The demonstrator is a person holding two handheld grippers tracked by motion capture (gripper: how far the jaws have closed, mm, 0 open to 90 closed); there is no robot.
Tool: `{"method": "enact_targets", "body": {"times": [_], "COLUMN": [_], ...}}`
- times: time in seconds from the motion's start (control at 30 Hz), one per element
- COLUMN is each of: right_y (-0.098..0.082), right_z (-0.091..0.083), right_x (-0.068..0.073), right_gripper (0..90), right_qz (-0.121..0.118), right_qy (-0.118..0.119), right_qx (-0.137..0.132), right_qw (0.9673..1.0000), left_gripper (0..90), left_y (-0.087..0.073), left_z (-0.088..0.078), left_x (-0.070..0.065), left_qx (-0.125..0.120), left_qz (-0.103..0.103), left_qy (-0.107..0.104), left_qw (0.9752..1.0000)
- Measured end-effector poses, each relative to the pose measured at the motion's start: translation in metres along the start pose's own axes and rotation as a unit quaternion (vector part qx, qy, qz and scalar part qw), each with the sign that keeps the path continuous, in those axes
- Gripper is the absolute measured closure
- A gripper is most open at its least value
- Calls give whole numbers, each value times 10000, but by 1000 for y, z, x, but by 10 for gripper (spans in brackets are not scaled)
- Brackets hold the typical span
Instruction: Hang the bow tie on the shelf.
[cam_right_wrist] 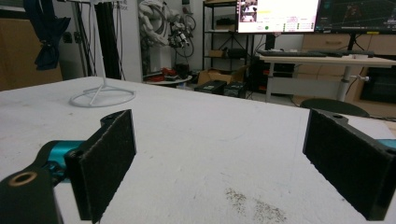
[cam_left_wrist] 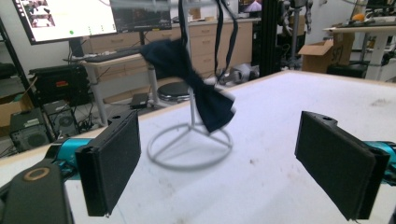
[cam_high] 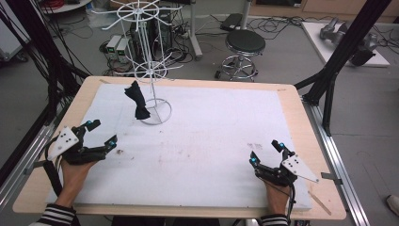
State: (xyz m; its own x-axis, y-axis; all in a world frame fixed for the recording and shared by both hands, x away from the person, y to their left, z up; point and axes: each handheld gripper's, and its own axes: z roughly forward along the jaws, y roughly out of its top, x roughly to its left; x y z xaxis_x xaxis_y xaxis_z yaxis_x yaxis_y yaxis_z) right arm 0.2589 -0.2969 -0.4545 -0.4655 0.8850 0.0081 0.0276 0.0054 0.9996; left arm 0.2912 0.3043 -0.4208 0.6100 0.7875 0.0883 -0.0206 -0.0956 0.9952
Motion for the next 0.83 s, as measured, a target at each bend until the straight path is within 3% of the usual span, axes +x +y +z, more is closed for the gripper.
{"method": "enact_targets", "body": {"times": [0.23,0.3,0.5,0.83], "right_y": [0,0,0,0], "right_z": [0,0,0,0], "right_x": [0,0,0,1], "right_gripper": [86,86,86,86], "right_qz": [-10,-22,-23,-21], "right_qy": [-15,-12,-10,-18], "right_qx": [6,4,-6,5], "right_qw": [10000,10000,10000,10000], "left_gripper": [148,148,148,149], "left_y": [-32,-32,-34,-34], "left_z": [-4,-6,-7,-7], "left_x": [-9,-10,-7,-7], "left_qx": [-43,-244,-290,-270], "left_qz": [-78,-82,-275,-311], "left_qy": [70,148,220,267], "left_qw": [9999,9996,9990,9988]}}
